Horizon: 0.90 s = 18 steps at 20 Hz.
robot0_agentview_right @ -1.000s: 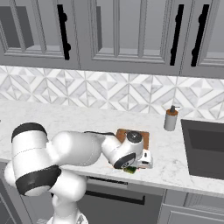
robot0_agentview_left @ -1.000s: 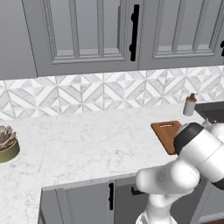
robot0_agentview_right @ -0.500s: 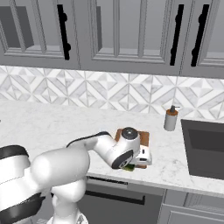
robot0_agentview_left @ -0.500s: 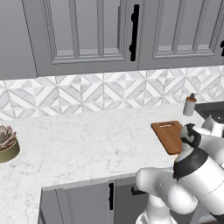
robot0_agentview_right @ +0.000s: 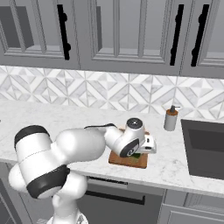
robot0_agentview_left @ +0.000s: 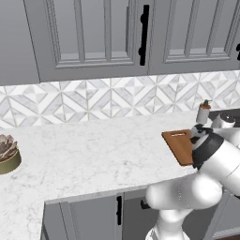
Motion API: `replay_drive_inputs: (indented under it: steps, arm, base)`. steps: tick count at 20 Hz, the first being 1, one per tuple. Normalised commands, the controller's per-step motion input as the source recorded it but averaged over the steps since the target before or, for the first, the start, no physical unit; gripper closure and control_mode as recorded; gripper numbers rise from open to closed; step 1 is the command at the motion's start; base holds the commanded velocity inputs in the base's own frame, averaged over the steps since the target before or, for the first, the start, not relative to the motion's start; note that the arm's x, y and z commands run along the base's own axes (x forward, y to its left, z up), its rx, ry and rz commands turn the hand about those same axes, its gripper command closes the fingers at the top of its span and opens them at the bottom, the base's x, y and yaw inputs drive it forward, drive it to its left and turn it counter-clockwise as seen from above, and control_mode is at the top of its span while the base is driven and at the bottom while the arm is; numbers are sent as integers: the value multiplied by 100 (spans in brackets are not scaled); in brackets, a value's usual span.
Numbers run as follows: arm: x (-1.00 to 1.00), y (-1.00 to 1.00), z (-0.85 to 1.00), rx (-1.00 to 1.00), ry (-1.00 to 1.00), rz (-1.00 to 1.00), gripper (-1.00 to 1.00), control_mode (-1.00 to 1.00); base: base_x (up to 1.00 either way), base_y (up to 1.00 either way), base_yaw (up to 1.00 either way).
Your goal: Pick up the sponge from the counter and clean the cutting board by briefly scrubbing or pressing down on the cutting board. Once finished, release the sponge.
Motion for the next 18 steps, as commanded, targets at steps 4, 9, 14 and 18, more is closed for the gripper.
replay_drive_inputs:
  steps: [4, 9, 14, 18]
  arm:
    - [70, -15, 9, 0, 0, 3, 100, -100]
    - [51, -23, 1, 1, 0, 6, 100, -100]
    - [30, -9, 0, 9, -1, 7, 100, -100]
    - [15, 0, 0, 6, -4, 6, 100, -100]
  base:
    - [0, 0, 0]
    - [0, 0, 0]
    - [0, 0, 0]
    - [0, 0, 0]
